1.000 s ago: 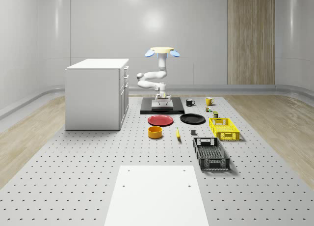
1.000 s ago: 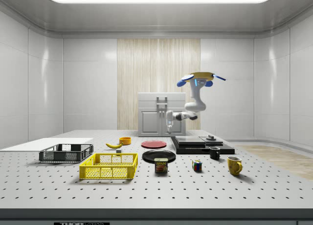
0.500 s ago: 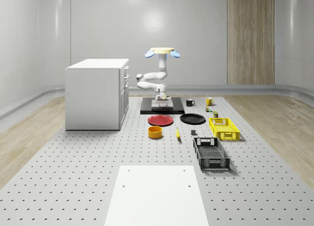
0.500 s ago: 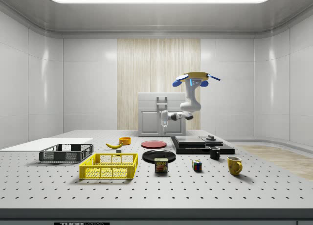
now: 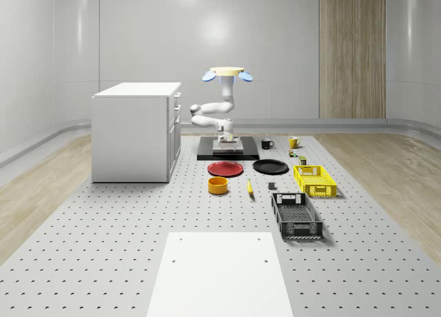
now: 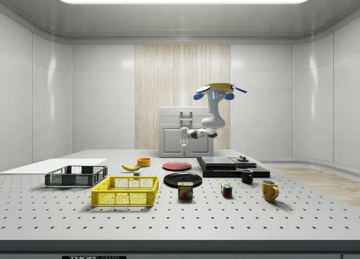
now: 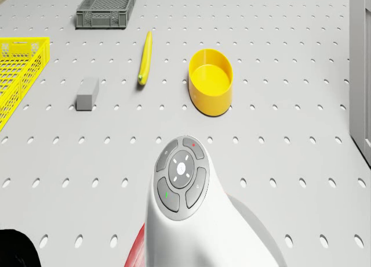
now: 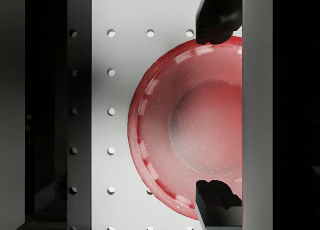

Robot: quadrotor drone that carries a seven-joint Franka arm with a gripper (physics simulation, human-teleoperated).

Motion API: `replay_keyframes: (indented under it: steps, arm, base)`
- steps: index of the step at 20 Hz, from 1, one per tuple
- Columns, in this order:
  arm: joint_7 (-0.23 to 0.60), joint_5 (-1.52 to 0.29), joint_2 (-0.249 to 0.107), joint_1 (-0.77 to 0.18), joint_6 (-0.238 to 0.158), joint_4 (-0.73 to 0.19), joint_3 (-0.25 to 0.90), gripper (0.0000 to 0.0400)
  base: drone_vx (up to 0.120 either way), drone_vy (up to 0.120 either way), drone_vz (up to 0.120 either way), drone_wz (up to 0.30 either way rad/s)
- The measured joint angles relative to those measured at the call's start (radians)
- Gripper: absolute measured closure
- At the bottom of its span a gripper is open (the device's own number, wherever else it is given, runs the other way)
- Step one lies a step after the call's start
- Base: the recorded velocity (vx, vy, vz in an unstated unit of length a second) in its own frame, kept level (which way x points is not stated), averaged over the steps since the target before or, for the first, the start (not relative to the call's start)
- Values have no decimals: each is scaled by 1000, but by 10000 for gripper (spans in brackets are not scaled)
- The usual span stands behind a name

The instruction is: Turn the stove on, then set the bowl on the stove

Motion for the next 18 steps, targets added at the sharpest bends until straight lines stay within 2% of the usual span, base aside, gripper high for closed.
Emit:
replay_keyframes:
  steps: [18]
  arm:
    - [3, 3, -6, -3, 6, 1, 1, 0]
  base:
    - [120, 0, 0, 0]
